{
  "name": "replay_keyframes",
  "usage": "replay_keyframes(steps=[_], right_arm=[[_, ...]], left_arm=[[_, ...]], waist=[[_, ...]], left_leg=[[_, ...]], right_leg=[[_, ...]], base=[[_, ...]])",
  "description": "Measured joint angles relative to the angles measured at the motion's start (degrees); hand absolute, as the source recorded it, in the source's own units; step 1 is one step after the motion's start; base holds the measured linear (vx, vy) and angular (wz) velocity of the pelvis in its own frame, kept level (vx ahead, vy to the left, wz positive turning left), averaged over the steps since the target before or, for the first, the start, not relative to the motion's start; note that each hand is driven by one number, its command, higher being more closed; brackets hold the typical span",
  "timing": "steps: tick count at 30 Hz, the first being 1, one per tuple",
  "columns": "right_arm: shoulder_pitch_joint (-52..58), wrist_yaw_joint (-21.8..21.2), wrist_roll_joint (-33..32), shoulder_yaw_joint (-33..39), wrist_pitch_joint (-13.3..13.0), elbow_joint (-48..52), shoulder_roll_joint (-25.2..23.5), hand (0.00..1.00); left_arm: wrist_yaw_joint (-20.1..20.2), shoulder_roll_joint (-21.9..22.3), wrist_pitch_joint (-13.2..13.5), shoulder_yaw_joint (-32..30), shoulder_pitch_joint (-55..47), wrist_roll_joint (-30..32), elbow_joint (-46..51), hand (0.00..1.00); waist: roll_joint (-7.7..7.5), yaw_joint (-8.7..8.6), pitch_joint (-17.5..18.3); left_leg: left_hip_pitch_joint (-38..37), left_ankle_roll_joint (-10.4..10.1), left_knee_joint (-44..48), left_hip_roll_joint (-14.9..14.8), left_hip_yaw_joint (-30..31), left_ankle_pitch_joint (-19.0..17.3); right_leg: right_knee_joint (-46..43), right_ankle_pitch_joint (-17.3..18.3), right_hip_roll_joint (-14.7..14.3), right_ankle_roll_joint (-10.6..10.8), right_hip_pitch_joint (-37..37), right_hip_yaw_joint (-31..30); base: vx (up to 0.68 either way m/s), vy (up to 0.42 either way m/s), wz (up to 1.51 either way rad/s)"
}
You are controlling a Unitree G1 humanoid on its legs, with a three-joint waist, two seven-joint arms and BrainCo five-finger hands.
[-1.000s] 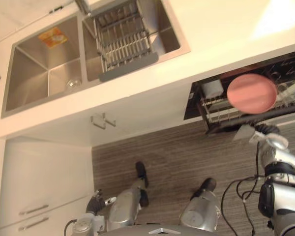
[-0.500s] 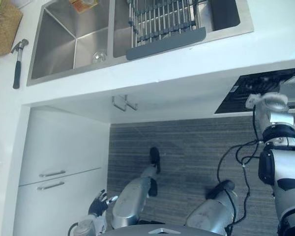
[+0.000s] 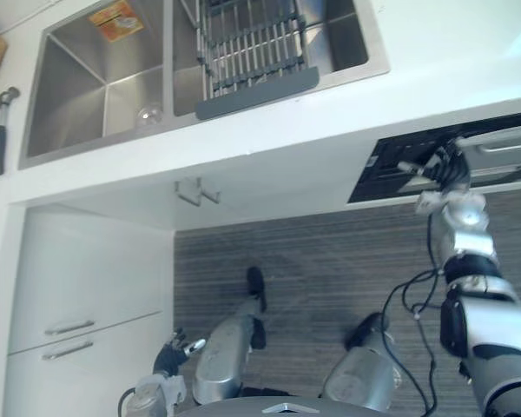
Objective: Walk over to the sink, pick up the cup, carry it to the dishwasher, place the cup inside the dishwasher, then close the dishwasher door
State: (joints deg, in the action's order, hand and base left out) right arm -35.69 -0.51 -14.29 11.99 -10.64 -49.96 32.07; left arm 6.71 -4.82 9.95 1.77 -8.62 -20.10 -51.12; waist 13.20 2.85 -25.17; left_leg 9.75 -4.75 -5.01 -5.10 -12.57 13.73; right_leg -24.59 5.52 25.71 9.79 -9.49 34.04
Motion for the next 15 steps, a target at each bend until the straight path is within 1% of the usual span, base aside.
replay_keyframes(steps=[1, 2, 3, 5, 6, 8, 9, 11, 13, 14, 15], right_arm=[[4.7, -0.5, -0.9, 0.9, -0.4, 0.9, -3.0, 0.00], [7.3, -0.6, -1.4, 1.6, -0.4, 1.3, -4.7, 0.00], [12.7, -0.8, -3.1, 3.0, -0.4, 1.5, -8.5, 0.00], [21.6, -2.1, -6.2, 5.3, -0.3, 0.9, -14.9, 0.00], [25.4, -2.8, -7.3, 6.3, -0.3, -0.9, -18.1, 0.00], [29.3, -2.8, -7.4, 6.7, -0.3, -3.1, -21.6, 0.00], [32.2, -2.6, -6.5, 6.8, -0.3, -4.6, -23.7, 0.00], [35.5, -2.0, -4.8, 6.8, 0.9, -7.3, -26.5, 0.00], [37.1, -0.5, -1.5, 7.4, 2.3, -8.0, -27.7, 0.00], [37.4, 0.6, 2.1, 7.4, 3.5, -8.0, -27.5, 0.00], [37.4, 1.1, 3.7, 7.4, 4.3, -8.0, -27.4, 0.00]], left_arm=[[0.0, -0.1, 0.0, -0.8, 0.1, 0.0, -0.9, 0.00], [-0.1, -0.2, 0.0, -1.2, 0.2, 0.0, -1.3, 0.00], [-0.2, -0.5, 0.0, -2.2, 0.2, 0.0, -1.8, 0.00], [-0.6, -0.7, -0.4, -4.4, 0.3, 0.0, -1.9, 0.00], [-1.5, -0.7, -1.1, -5.8, 0.5, 0.0, -1.9, 0.00], [-2.4, -0.7, -2.2, -7.7, 0.7, -0.1, -2.0, 0.00], [-3.1, -0.7, -2.8, -8.9, 0.9, -0.5, -2.5, 0.00], [-4.0, -0.6, -4.4, -10.6, 1.2, -2.0, -2.9, 0.00], [-4.7, -0.5, -5.1, -11.5, 1.2, -2.5, -4.2, 0.00], [-5.2, -0.2, -5.7, -12.2, 1.2, -3.5, -4.8, 0.00], [-5.3, 0.0, -6.1, -12.6, 1.2, -3.7, -4.9, 0.00]], waist=[[-1.19, -0.44, 0.2], [-1.82, -0.71, 0.4], [-3.07, -1.21, 1.0], [-5.18, -1.61, 2.1], [-6.40, -1.84, 3.0], [-7.67, -2.50, 4.2], [-8.43, -3.03, 5.6], [-9.29, -3.50, 7.4], [-9.75, -3.49, 9.3], [-9.98, -3.58, 10.0], [-10.08, -3.52, 10.4]], left_leg=[[-0.7, -0.4, 0.0, -0.5, -0.2, -0.4], [-1.1, -0.5, 0.0, -0.7, -0.2, -0.5], [-1.7, -0.7, 0.0, -1.2, -0.2, -0.8], [-3.0, -1.4, 0.0, -1.9, -0.4, -1.4], [-3.8, -1.6, 0.0, -2.4, -1.0, -1.5], [-4.8, -1.8, 0.0, -3.0, -2.0, -1.7], [-5.4, -2.0, 0.0, -3.5, -2.2, -2.0], [-6.9, -2.3, 0.0, -4.6, -2.8, -2.7], [-7.5, -2.4, 0.0, -5.1, -3.1, -3.0], [-8.1, -2.5, 0.0, -5.3, -3.2, -3.2], [-8.3, -2.5, 0.0, -5.4, -3.2, -3.3]], right_leg=[[1.3, -0.3, -0.8, 0.1, 1.2, 0.1], [2.1, -0.5, -1.3, 0.1, 1.8, 0.4], [3.5, -0.8, -2.1, 0.2, 3.2, 0.9], [6.4, -1.7, -3.8, 0.4, 5.5, 1.3], [8.2, -2.3, -4.8, 0.3, 6.8, 1.4], [10.6, -3.1, -6.1, 0.4, 8.6, 1.6], [12.7, -3.7, -7.2, 0.3, 10.0, 1.9], [16.3, -4.7, -9.3, 0.0, 12.7, 2.6], [18.8, -5.5, -10.4, -0.3, 13.9, 2.9], [19.9, -5.7, -11.0, -0.1, 14.9, 2.9], [20.4, -5.7, -11.2, 0.0, 15.4, 3.2]], base=[[0.06, -0.018, -0.12], [0.11, -0.022, -0.08], [0.10, -0.018, -0.02], [0.13, -0.021, -0.11], [0.12, -0.022, -0.15], [0.08, -0.023, -0.13], [0.08, -0.028, -0.12], [0.06, -0.037, -0.08], [0.03, -0.028, -0.10], [0.02, -0.019, -0.07], [0.00, -0.019, 0.04]])
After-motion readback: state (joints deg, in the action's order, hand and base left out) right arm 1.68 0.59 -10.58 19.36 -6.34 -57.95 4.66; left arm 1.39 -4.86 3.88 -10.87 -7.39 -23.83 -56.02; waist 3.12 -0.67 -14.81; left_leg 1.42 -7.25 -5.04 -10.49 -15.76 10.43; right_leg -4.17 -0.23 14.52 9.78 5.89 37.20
